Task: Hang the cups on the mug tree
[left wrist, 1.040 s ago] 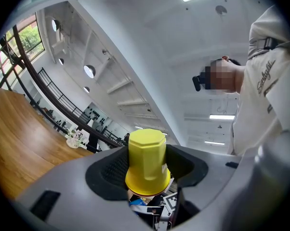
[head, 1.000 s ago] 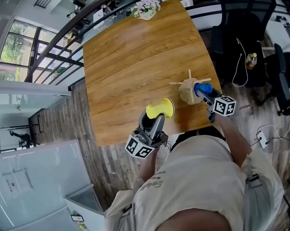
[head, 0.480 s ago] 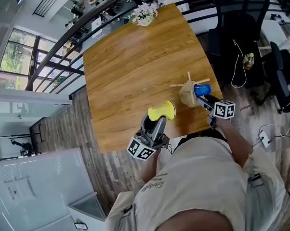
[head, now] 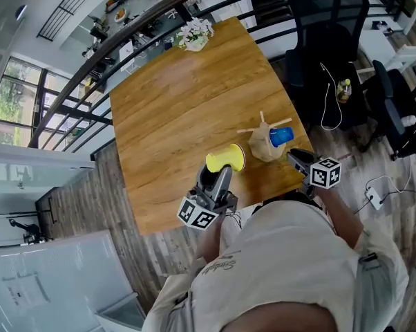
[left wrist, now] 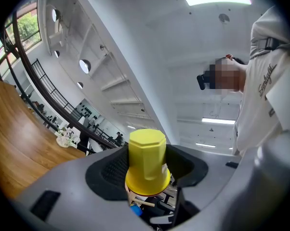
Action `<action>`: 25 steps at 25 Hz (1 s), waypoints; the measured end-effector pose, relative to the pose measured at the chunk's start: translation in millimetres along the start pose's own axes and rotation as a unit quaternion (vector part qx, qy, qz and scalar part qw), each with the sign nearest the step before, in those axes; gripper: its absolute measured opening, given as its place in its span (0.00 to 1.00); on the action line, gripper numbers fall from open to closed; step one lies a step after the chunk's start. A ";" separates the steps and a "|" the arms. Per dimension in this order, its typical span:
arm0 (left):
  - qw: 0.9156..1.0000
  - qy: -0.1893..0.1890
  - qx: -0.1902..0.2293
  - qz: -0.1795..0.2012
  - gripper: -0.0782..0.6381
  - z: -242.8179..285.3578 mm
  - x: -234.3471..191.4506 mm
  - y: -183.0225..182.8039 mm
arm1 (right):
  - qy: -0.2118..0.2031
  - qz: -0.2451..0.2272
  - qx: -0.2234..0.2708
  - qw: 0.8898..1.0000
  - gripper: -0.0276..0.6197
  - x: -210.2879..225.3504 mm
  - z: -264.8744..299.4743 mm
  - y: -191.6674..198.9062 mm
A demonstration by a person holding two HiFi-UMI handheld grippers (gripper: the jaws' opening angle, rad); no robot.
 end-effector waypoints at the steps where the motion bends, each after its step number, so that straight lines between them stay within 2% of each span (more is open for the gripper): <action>1: 1.000 0.003 0.003 0.000 0.45 2.5 -2.9 -2.7 | 0.000 -0.016 0.001 1.000 0.14 -4.9 -2.8 -4.4; 3: 1.000 0.007 0.008 0.005 0.45 7.0 -8.7 -8.1 | 0.000 -0.051 0.004 0.999 0.04 -15.8 -6.2 -13.8; 7: 0.999 0.012 0.008 0.030 0.45 18.0 -14.9 -18.1 | -0.001 -0.109 0.021 0.994 0.03 -39.7 -10.7 -38.6; 15: 0.999 0.018 0.009 0.044 0.45 36.1 -15.2 -24.4 | -0.015 -0.172 0.070 0.982 0.03 -83.2 -25.1 -91.5; 19: 0.999 0.014 0.007 0.043 0.45 44.1 -13.8 -22.7 | -0.026 -0.190 0.087 0.977 0.03 -97.9 -34.0 -112.6; 25: 0.999 0.002 -0.007 0.045 0.45 54.0 -19.4 -19.1 | -0.042 -0.187 0.099 0.976 0.03 -103.4 -36.9 -128.7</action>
Point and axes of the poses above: the fingertips, and each gripper's own axes: z forward along the fingers, x to its right, y out of its underside, the point moved 7 cm from there along -z, backward along the fingers, and after that the axes turned 8 degrees about -y, right-handed, at the moved point
